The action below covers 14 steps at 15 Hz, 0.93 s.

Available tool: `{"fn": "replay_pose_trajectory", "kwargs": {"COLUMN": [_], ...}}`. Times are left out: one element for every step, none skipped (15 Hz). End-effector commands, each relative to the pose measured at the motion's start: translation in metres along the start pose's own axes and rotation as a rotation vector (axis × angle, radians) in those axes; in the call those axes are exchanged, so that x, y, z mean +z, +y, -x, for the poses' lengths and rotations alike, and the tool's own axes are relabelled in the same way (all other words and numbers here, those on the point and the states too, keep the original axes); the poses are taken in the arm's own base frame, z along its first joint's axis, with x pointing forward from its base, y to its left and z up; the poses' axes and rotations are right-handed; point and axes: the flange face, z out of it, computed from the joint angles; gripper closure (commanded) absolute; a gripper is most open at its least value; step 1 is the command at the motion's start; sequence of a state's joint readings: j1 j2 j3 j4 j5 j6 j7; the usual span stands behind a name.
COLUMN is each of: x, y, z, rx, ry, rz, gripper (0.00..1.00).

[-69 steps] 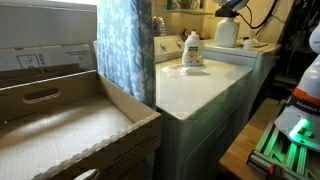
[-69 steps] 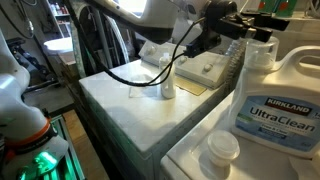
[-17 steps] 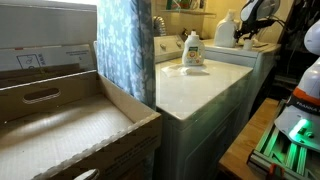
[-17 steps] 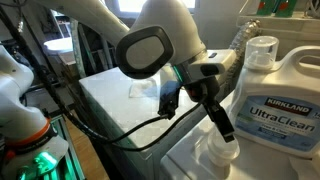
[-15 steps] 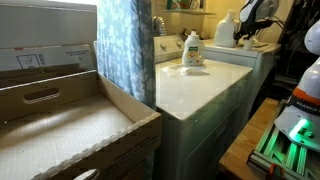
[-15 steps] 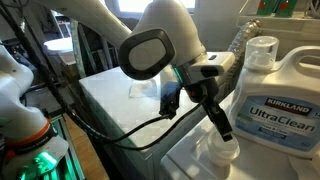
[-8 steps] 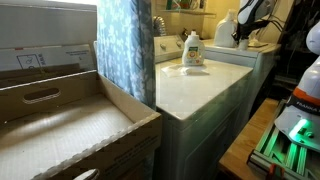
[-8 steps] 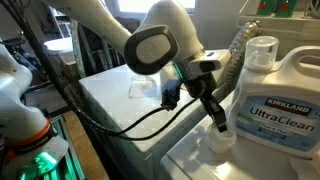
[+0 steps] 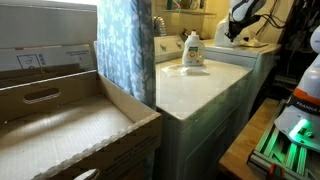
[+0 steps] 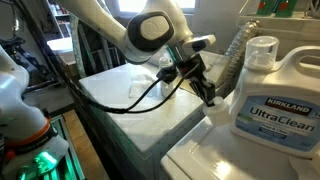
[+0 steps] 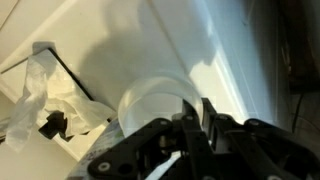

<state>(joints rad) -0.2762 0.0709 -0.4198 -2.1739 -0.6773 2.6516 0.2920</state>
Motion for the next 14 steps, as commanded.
{"fn": "replay_pose_trajectory", "kwargs": {"x": [-0.010, -0.017, -0.019, -0.018, -0.015, -0.013, -0.013, -0.022, -0.031, -0.043, -0.053, -0.062, -0.069, -0.074], "y": [-0.008, -0.014, -0.016, -0.015, -0.013, -0.012, -0.011, -0.025, -0.039, -0.055, -0.070, -0.089, -0.106, -0.124], "z": [-0.004, -0.007, -0.008, -0.008, -0.007, -0.006, -0.006, -0.003, -0.002, 0.002, 0.005, 0.011, 0.020, 0.028], "rx": [-0.034, -0.040, -0.042, -0.041, -0.038, -0.036, -0.035, -0.052, -0.071, -0.093, -0.114, -0.144, -0.172, -0.211], "ry": [0.015, 0.029, 0.033, 0.030, 0.026, 0.022, 0.020, 0.049, 0.056, 0.068, 0.068, 0.060, 0.057, 0.042], "rz": [0.010, 0.008, 0.005, 0.007, 0.009, 0.010, 0.011, -0.049, -0.060, -0.097, -0.121, -0.154, -0.199, -0.233], "gripper": [0.97, 0.89, 0.89, 0.89, 0.89, 0.89, 0.97, 0.97, 0.97, 0.97, 0.97, 0.97, 0.97, 0.97]}}
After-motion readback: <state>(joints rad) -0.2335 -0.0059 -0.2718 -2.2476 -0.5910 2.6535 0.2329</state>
